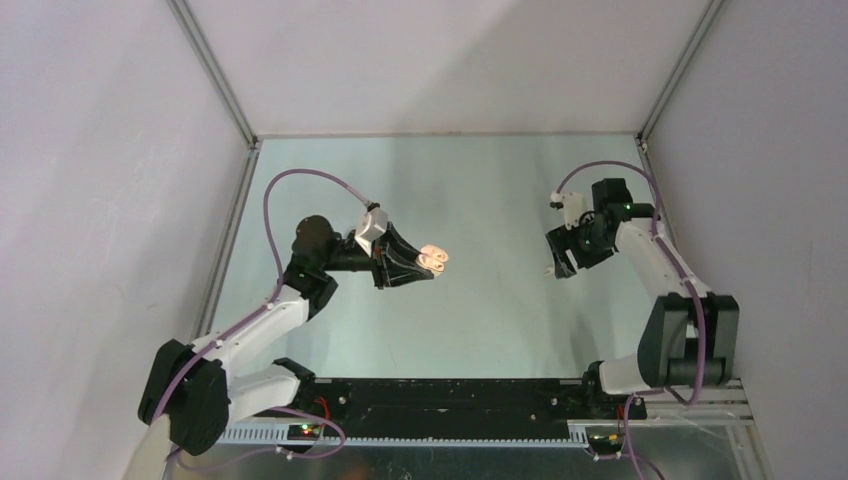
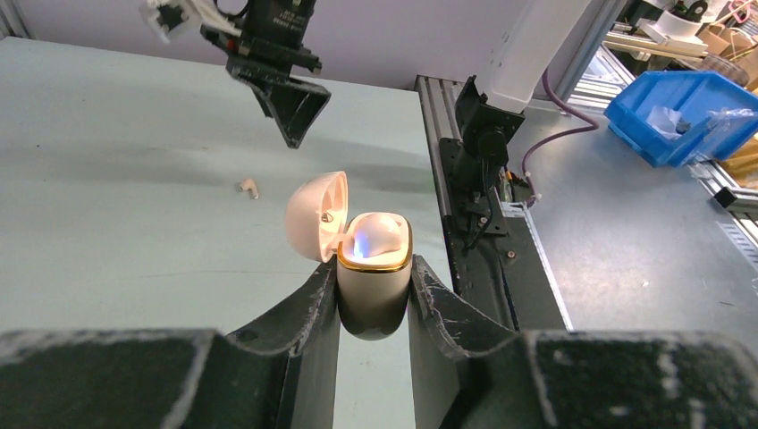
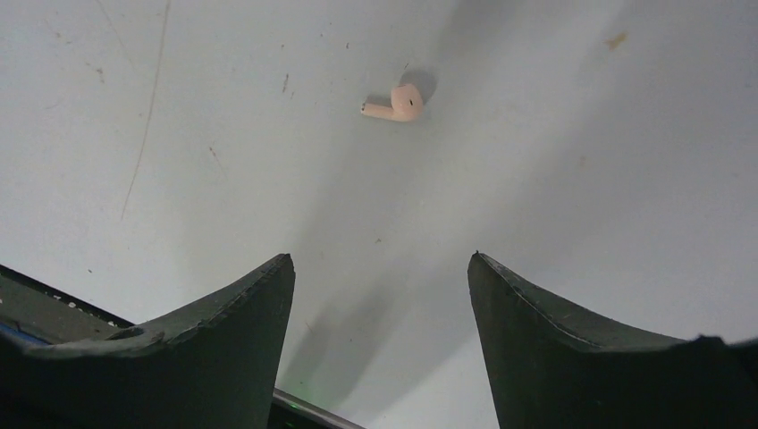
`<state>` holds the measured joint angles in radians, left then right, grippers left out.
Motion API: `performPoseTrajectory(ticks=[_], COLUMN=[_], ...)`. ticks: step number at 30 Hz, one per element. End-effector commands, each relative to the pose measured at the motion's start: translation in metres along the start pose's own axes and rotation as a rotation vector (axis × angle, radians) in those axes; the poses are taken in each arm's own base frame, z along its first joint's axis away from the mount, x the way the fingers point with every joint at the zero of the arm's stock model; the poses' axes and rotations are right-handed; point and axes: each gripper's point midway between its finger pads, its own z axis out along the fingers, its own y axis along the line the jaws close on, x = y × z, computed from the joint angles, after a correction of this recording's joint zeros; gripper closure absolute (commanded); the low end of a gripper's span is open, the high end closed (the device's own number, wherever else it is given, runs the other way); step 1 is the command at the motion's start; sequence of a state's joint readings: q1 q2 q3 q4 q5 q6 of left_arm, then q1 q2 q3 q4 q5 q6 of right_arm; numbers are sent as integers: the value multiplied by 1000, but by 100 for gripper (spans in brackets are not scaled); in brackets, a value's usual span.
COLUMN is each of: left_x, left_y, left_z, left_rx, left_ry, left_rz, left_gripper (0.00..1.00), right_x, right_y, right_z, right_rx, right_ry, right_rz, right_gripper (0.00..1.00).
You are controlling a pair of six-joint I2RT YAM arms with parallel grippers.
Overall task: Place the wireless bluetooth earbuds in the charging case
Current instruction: Pick up the earbud from the center of the board.
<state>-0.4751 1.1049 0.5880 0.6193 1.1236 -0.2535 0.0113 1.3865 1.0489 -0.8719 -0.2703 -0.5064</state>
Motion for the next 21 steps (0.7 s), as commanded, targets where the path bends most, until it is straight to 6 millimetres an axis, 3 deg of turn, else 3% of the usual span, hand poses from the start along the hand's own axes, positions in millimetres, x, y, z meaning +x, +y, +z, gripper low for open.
performPoseTrajectory(ticks=[1,8,11,13,21], left_x=[-14,-15,-14,-13,-12], left_y=[-2,-4,-3,-3,-3], left_z=[0,0,0,0,-1], left_rx=[-4,-4,-5,-5,-5], left_ry=[-31,-32,-30,-29,-25], left_rz=[68,80,78,78,81], left_gripper=[92,92,92,92,92], right_x=[-10,-20,-26,-29,-35], right_y=[-10,-30,-42,-40,-33], right_z=[24,60,65,70,79], right_rx=[-8,0,-19,-54,-143], right_ry=[-1,75,90,110,194], right_rz=[37,125,184,209,293], right_gripper=[25,35,42,48,54])
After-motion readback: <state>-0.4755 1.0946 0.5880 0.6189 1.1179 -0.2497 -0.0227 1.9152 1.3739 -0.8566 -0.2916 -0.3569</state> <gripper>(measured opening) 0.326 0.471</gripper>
